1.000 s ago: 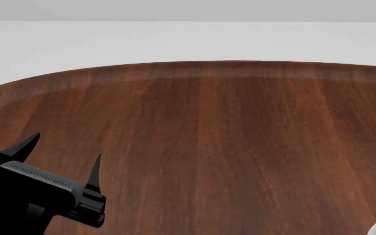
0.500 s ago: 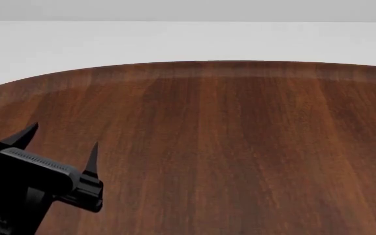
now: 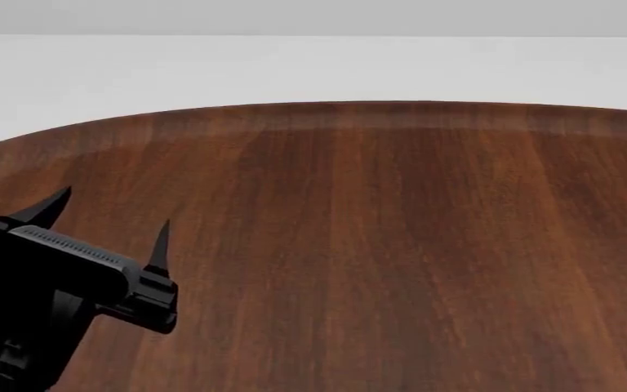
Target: Put the white mug on the plate.
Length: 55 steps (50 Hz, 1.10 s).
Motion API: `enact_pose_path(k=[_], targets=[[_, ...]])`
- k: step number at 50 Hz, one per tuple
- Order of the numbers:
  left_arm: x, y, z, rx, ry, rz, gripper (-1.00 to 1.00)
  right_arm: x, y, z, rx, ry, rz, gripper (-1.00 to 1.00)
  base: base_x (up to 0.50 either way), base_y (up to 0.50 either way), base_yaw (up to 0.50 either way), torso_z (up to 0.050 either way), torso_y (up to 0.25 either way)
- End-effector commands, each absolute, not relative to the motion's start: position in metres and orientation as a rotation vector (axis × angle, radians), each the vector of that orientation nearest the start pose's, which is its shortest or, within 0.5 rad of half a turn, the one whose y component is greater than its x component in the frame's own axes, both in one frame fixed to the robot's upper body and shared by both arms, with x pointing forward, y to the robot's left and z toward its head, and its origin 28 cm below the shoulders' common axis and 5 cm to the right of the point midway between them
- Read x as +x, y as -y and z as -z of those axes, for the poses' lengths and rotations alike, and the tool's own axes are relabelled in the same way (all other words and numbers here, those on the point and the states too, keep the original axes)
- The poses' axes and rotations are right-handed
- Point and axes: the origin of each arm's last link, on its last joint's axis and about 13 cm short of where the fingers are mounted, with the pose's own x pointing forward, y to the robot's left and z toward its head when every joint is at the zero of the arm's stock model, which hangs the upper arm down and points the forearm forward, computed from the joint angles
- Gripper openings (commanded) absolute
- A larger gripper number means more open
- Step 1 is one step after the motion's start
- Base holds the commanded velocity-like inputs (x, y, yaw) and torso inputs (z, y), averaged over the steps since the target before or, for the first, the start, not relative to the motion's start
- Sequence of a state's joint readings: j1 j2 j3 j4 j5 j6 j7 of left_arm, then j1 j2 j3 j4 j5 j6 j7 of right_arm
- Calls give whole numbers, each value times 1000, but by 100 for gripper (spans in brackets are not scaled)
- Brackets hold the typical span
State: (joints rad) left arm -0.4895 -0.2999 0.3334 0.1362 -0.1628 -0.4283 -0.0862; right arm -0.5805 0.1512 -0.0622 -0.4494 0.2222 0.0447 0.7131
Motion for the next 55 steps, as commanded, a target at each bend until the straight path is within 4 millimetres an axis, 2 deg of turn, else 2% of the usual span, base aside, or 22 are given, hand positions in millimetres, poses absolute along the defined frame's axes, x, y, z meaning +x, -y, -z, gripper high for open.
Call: enact_pose_path(k=[1,21,41,55], targets=[[303,-212,-127,252,134,196,100,62,101,-18,30,-256,631,-100,0,0,0,0,0],[306,-208,-133,257,149,208,100,41,103,-3,65,-311,691,-100,0,0,0,0,1],[308,-203,-137,270,158,225,100,28,106,8,150,-300,756,-100,0,0,0,0,0],[307,-199,-146,286,178,240,100,21,101,5,241,-248,765,-100,0,0,0,0,0]])
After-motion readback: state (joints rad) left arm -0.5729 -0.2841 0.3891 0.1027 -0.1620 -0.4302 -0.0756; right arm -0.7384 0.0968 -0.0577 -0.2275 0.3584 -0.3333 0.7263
